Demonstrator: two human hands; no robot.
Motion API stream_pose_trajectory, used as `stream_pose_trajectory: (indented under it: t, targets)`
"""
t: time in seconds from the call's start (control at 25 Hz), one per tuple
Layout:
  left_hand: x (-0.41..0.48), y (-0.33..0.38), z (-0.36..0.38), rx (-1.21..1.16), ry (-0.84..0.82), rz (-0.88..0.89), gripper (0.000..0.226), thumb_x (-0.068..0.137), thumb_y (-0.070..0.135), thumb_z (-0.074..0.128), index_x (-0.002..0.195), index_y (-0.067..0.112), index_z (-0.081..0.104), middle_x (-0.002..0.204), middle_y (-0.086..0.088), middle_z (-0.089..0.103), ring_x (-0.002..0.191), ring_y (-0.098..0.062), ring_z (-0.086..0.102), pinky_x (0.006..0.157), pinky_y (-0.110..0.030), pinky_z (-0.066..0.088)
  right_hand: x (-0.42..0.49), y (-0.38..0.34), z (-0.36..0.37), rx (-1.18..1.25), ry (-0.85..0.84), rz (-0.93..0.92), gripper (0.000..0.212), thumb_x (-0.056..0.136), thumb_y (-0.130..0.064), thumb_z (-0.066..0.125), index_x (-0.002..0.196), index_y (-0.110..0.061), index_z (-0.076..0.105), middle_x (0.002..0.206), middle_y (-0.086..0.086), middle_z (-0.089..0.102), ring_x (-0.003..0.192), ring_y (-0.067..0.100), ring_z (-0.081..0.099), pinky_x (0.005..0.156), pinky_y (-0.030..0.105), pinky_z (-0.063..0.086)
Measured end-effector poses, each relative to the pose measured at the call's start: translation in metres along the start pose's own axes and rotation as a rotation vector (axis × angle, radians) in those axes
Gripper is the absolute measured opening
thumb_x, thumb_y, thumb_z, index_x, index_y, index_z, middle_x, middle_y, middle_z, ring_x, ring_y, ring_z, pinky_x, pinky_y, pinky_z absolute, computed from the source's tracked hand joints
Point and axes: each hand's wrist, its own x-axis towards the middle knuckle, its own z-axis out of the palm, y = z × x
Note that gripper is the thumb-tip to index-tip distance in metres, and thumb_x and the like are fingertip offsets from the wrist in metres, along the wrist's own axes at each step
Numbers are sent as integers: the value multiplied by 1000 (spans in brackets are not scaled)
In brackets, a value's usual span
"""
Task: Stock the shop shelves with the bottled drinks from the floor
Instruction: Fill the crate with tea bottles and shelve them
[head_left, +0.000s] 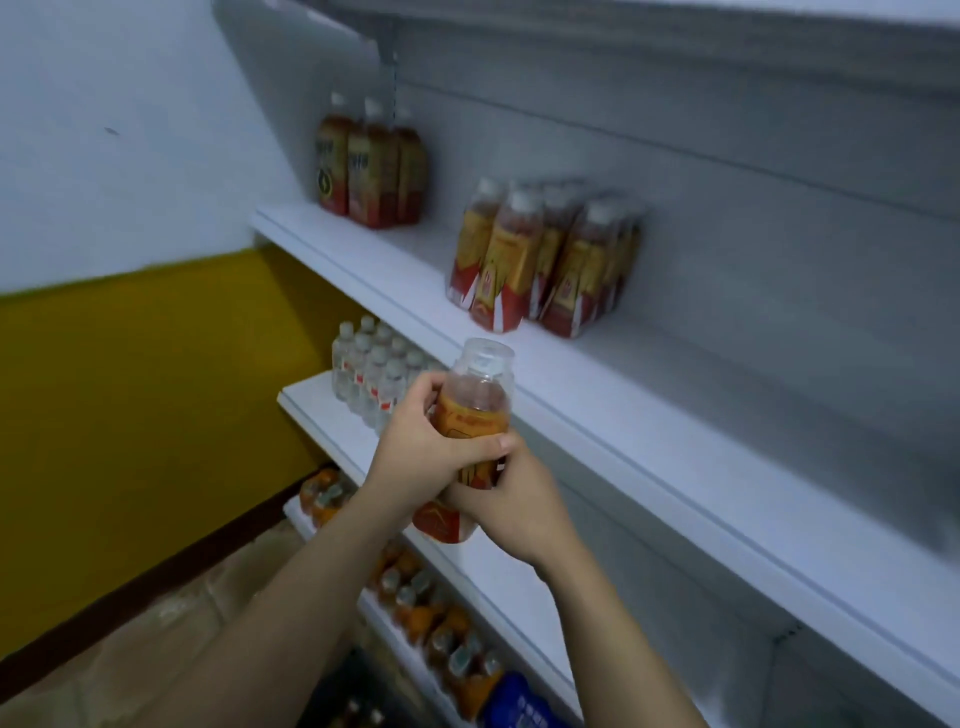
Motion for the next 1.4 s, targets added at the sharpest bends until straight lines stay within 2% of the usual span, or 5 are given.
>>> stream_pose_trajectory:
  t: [0.4,0.64,1.12,1.28,1.4]
  targets:
    - [54,68,38,-20,-45,210,68,69,28,87,128,28,53,113,14,65,104,1,61,86,-17,50,50,-52,-78,-47,300,-81,53,69,-30,76,116,-27,52,102,-8,67,91,13,65,76,34,57]
    - [88,38,61,237,-98,152,57,92,41,62,143,26,42,141,7,51,129,-11,47,107,-31,40,114,-31,-97,28,519,68,67,60,-29,88,117,-27,53,111,0,63,98,20,64,86,44,57]
    - [153,-33,77,380,48,104,56,88,15,65,139,22,43,136,0,51,127,-21,48,104,-44,46,179,-7,-95,-34,488,203,59,77,-23,83,126,-10,54,120,6,67,112,27,64,94,44,55]
    - [160,-31,94,581,235,103,83,84,26,68,150,22,18,157,-2,19,140,-28,28,106,-49,42,187,-6,-94,-40,476,179,56,79,-21,81,126,-9,53,118,6,67,110,25,64,92,39,54]
    - [164,-30,103,655,265,111,92,85,30,64,155,26,4,161,3,20,135,-24,35,102,-44,45,189,-9,-96,-45,450,178,48,83,-17,78,123,-7,53,115,6,67,108,25,64,88,34,53]
